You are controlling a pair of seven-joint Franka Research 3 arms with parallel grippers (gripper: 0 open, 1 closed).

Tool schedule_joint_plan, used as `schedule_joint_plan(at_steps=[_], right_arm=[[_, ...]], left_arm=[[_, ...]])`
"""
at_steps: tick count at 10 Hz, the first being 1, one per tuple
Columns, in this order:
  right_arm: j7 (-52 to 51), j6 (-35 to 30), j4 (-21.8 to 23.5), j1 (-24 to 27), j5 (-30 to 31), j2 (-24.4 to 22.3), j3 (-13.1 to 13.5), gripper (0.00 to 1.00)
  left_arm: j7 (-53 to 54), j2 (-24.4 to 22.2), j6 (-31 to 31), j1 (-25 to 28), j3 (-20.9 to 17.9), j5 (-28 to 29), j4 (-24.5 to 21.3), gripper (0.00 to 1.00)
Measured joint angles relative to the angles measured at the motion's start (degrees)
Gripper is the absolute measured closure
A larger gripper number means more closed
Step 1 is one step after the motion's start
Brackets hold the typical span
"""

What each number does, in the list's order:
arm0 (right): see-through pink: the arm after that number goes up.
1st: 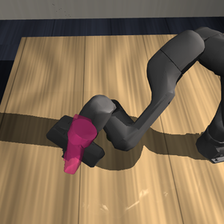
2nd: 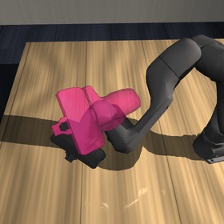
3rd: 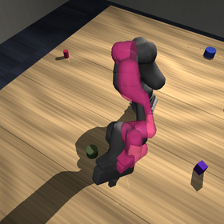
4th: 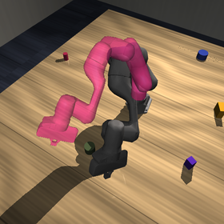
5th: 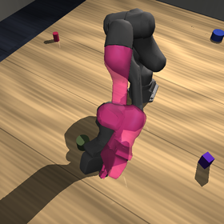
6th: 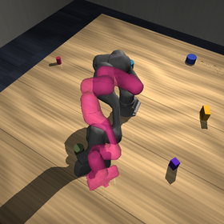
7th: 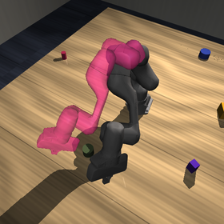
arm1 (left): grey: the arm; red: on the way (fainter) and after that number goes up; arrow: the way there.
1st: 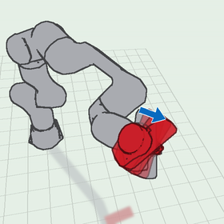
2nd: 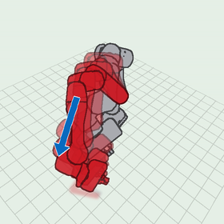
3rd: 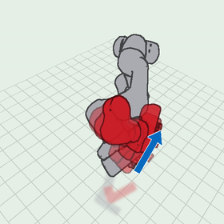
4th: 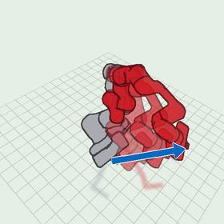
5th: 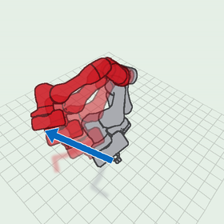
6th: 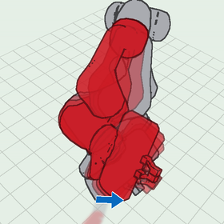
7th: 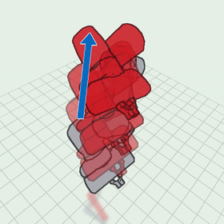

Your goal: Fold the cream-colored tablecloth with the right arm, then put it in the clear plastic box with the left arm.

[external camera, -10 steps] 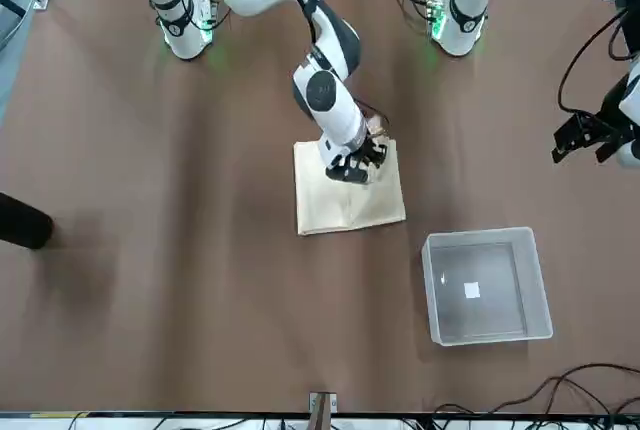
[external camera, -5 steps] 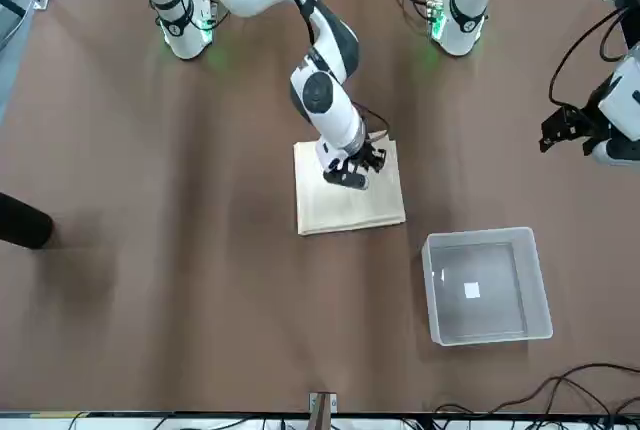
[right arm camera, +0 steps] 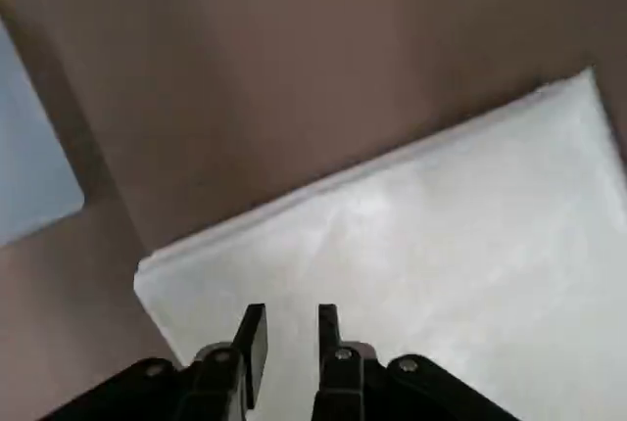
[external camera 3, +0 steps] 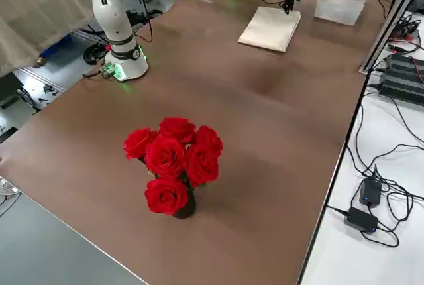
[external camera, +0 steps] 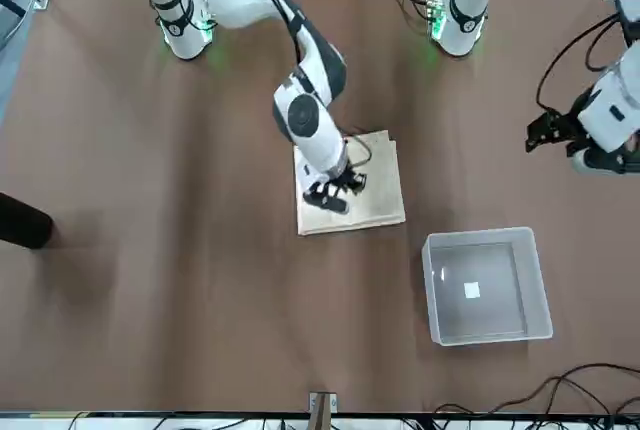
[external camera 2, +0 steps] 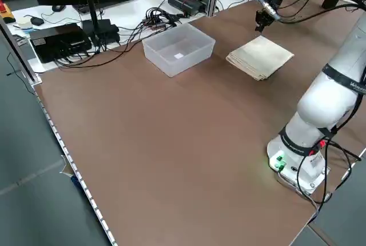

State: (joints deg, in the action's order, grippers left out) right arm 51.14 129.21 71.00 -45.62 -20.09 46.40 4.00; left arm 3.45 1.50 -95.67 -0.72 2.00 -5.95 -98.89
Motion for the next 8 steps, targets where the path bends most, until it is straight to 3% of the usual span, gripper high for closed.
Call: schedule_joint_plan(at_steps=[1, 2, 3, 4, 6, 8], right_arm=[[-2.3, -1.7, -0.1, 1.8, 0.1, -0.2, 0.1, 0.72], [-5.0, -3.8, -0.2, 3.5, 0.2, -0.7, 0.2, 0.72], [-7.2, -5.9, -0.3, 5.3, 0.2, -1.4, 0.2, 0.72], [-9.4, -7.8, -0.4, 7.0, 0.2, -2.1, 0.3, 0.73], [-14.2, -11.7, -0.6, 10.6, 0.3, -3.5, 0.4, 0.74], [-18.6, -15.3, -0.7, 13.9, 0.5, -5.1, 0.4, 0.74]], left_arm=[[-0.5, 0.1, -0.7, 0.0, 0.2, -1.5, -1.8, 0.13], [-1.0, 0.2, -2.9, 0.0, 0.6, -2.9, -4.2, 0.14], [-1.2, 0.3, -6.4, 0.0, 1.6, -3.8, -7.4, 0.11], [-1.3, 0.5, -11.0, 0.0, 3.2, -4.3, -10.9, 0.01], [-2.8, 0.9, -24.6, -0.1, 8.2, -6.7, -20.3, 0.0], [-3.0, 2.7, -33.0, -0.2, 11.3, -12.2, -26.8, 0.0]])
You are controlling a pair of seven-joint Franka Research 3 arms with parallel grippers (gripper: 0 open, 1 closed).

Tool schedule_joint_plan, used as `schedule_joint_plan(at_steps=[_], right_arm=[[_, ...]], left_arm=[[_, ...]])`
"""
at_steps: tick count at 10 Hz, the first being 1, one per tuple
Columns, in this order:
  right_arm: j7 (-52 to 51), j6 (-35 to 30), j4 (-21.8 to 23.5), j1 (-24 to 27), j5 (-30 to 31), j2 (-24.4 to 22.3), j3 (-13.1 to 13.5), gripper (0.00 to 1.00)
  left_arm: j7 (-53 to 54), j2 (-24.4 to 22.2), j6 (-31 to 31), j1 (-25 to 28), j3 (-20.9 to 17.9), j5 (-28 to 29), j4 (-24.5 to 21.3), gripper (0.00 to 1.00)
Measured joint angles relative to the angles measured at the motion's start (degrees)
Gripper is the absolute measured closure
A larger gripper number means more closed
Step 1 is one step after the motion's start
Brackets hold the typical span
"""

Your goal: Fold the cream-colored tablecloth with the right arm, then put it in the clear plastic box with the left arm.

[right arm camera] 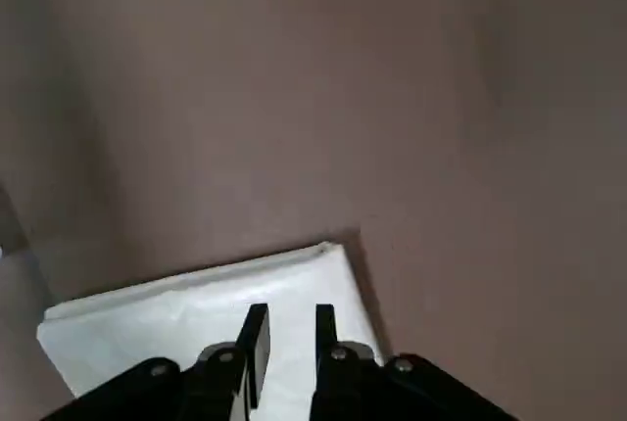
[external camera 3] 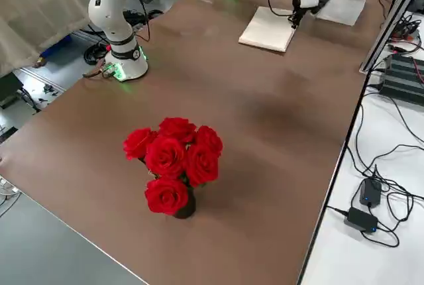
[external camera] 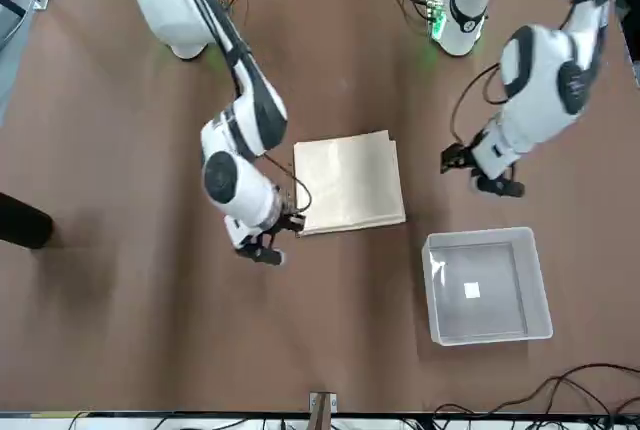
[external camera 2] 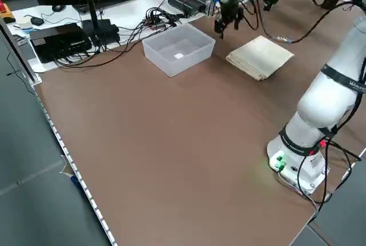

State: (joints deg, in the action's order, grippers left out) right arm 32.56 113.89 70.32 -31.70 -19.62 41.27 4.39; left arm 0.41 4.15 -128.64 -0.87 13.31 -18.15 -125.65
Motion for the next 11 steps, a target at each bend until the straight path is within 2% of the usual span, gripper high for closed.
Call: schedule_joint_plan(at_steps=[3, 5, 7, 9, 11], right_arm=[[-7.8, -3.7, -0.1, 5.8, 0.3, -2.0, 0.1, 0.73], [-13.1, -8.2, -0.2, 11.2, 0.4, -4.4, 0.1, 0.71], [-17.5, -9.8, -0.2, 15.7, 0.6, -5.6, 0.1, 0.7], [-21.6, -11.1, -0.2, 19.6, 0.9, -6.1, 0.1, 0.7], [-24.6, -12.2, -0.2, 22.7, 3.1, -6.7, 0.1, 0.7]], left_arm=[[0.0, 7.4, -7.7, 0.0, 3.4, -3.8, -1.0, 0.0], [0.0, 12.4, -10.7, 0.0, 4.9, -3.9, -1.0, 0.0], [0.0, 16.2, -14.8, 0.1, 5.9, -3.9, -0.9, 0.0], [0.0, 20.6, -21.7, 0.0, 8.0, -3.9, -0.9, 0.0], [0.0, 23.2, -23.5, 0.0, 9.1, -3.9, -0.6, 0.0]])
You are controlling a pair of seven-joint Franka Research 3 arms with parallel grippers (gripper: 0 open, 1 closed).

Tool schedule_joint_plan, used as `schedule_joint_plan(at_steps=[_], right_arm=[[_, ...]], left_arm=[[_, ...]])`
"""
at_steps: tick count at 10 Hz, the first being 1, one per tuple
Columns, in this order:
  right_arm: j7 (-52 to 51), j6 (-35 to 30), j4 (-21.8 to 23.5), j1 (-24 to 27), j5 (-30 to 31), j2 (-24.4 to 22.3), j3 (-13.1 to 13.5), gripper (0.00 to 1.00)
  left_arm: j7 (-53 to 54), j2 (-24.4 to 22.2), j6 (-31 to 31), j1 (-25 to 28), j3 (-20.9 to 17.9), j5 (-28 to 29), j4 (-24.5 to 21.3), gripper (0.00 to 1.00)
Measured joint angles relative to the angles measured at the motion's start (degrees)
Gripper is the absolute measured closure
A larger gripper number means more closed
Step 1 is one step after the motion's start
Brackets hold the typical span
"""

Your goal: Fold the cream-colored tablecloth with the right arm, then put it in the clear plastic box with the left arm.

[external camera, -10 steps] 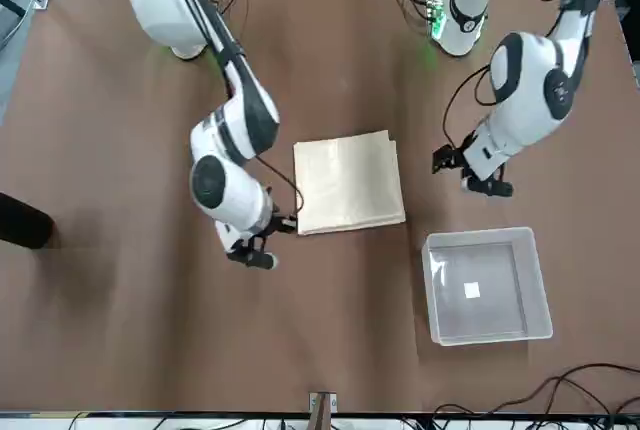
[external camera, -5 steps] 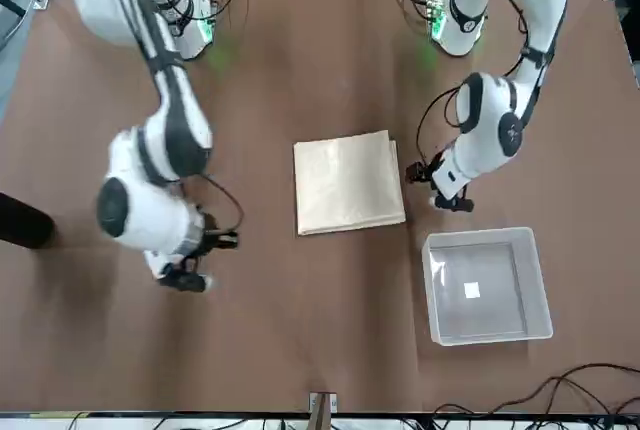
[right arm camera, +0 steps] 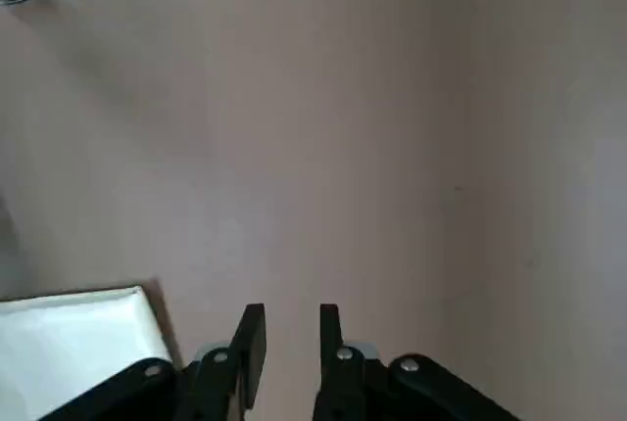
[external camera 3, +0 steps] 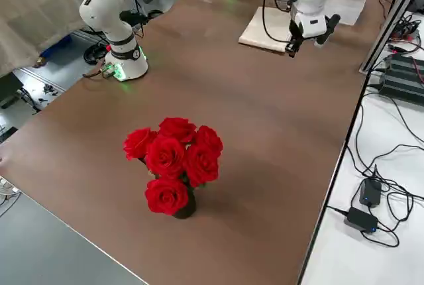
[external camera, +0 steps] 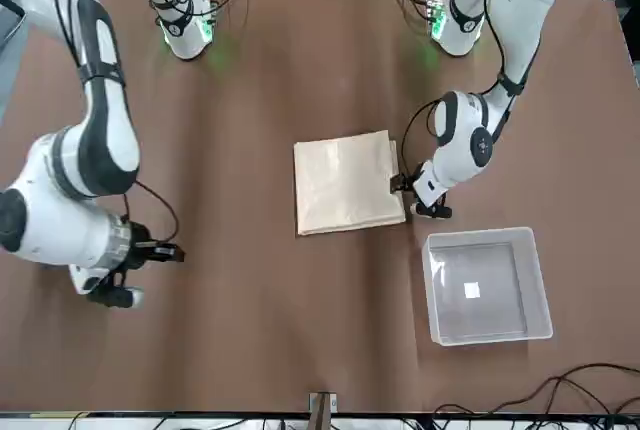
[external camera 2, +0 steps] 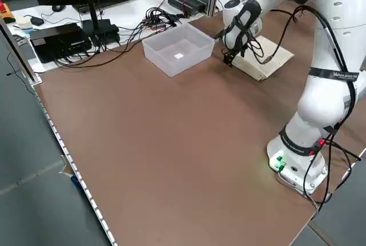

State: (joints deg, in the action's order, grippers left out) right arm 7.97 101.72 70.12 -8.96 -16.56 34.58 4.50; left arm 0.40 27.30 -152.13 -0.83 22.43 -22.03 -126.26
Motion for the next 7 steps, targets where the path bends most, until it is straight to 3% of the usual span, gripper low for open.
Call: schedule_joint_plan(at_steps=[7], right_arm=[[-4.4, -1.1, -0.1, 6.8, 7.4, -2.8, 0.0, 0.7]], left_arm=[[-0.2, 2.0, -3.0, -1.2, 0.4, -2.4, 0.8, 0.04]])
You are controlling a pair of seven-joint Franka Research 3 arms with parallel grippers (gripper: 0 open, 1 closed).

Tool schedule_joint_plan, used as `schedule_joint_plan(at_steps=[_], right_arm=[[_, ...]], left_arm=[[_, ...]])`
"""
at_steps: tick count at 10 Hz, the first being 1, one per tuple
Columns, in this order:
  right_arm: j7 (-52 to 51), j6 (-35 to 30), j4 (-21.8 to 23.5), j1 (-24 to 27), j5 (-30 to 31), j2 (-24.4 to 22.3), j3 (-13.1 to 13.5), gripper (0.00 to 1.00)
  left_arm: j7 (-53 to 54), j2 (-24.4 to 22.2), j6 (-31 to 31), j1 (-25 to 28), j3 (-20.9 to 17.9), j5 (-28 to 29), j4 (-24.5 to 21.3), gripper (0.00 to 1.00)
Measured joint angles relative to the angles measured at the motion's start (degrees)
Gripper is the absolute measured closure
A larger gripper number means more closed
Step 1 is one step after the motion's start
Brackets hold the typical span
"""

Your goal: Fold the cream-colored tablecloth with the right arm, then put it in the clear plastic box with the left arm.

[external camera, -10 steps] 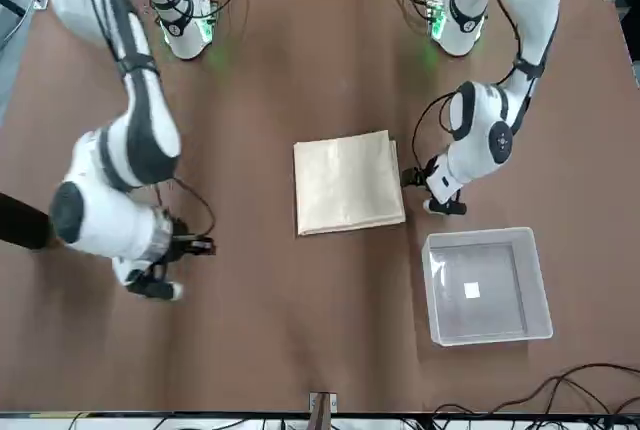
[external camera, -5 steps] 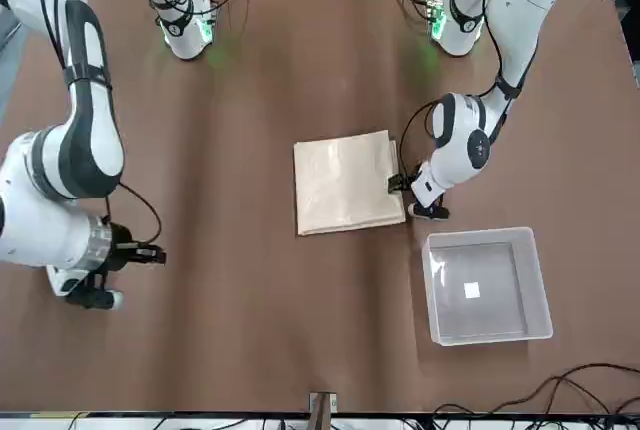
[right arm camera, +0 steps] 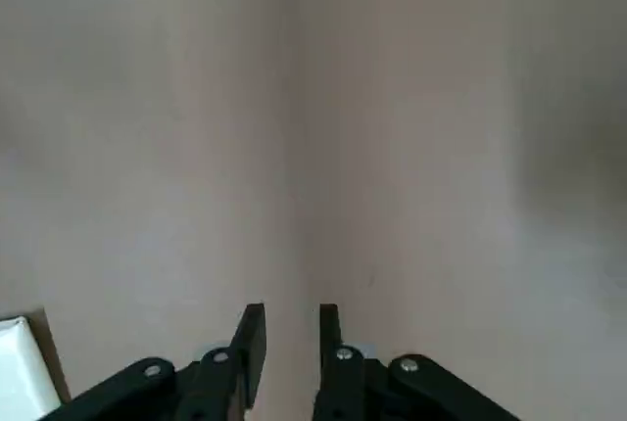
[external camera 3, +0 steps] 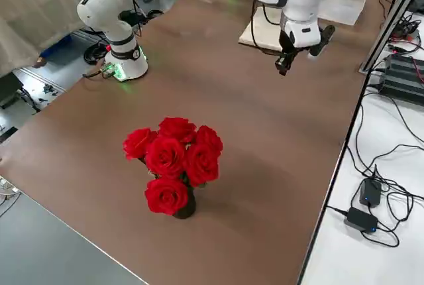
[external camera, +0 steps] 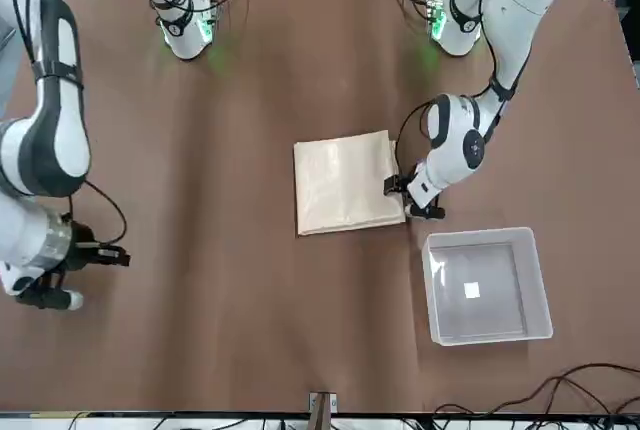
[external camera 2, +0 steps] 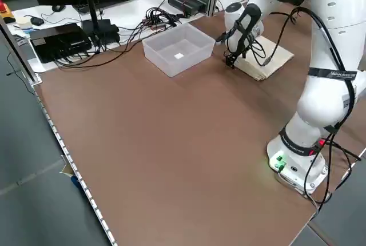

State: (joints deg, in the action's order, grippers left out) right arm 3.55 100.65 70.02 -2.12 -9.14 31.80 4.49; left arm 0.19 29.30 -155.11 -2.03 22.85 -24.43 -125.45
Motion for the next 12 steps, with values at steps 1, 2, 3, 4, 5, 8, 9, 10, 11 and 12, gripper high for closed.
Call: schedule_joint_plan(at_steps=[1, 2, 3, 4, 5, 8, 9, 10, 11, 12], right_arm=[[-0.6, -0.8, -0.1, 1.0, 0.8, -1.3, 0.0, 0.7], [-1.6, -1.8, -0.1, 2.1, 1.3, -2.8, 0.0, 0.7], [-2.5, -2.7, -0.1, 2.9, 1.4, -4.1, 0.0, 0.69], [-3.1, -3.4, -0.1, 3.8, 1.4, -5.1, 0.0, 0.67], [-3.7, -4.0, -0.1, 4.6, 1.4, -6.2, 0.0, 0.66], [-6.9, -7.1, -0.1, 6.6, 1.5, -8.9, 0.0, 0.6], [-7.9, -8.6, -0.1, 7.2, 1.5, -9.8, 0.0, 0.6], [-8.3, -9.7, -0.1, 7.4, 1.5, -10.7, 0.0, 0.59], [-8.4, -10.6, -0.1, 7.5, 1.7, -11.4, -0.1, 0.57], [-8.5, -11.8, -0.1, 7.5, 1.9, -11.9, -0.2, 0.55]], left_arm=[[0.0, 0.3, -0.2, -0.1, 0.0, 0.0, 0.6, 0.1], [0.0, 0.7, -0.3, -0.2, 0.0, 0.0, 1.2, 0.28], [0.0, 1.0, -0.3, -0.2, 0.0, 0.0, 1.7, 0.46], [0.0, 1.0, -0.3, -0.2, 0.0, 0.0, 1.9, 0.59], [0.0, 1.0, -0.3, -0.2, 0.1, 0.0, 2.2, 0.74], [0.1, 0.6, 1.1, -0.2, 0.3, 0.0, 2.8, 0.94], [0.2, -0.3, 4.7, 0.1, 0.2, 0.0, 3.3, 0.94], [0.2, -1.9, 9.5, 0.7, 0.1, 0.0, 3.7, 0.94], [0.3, -4.0, 14.7, 2.0, 0.0, 0.2, 3.9, 0.94], [0.5, -6.7, 20.3, 4.0, -0.1, 1.9, 4.0, 0.94]])
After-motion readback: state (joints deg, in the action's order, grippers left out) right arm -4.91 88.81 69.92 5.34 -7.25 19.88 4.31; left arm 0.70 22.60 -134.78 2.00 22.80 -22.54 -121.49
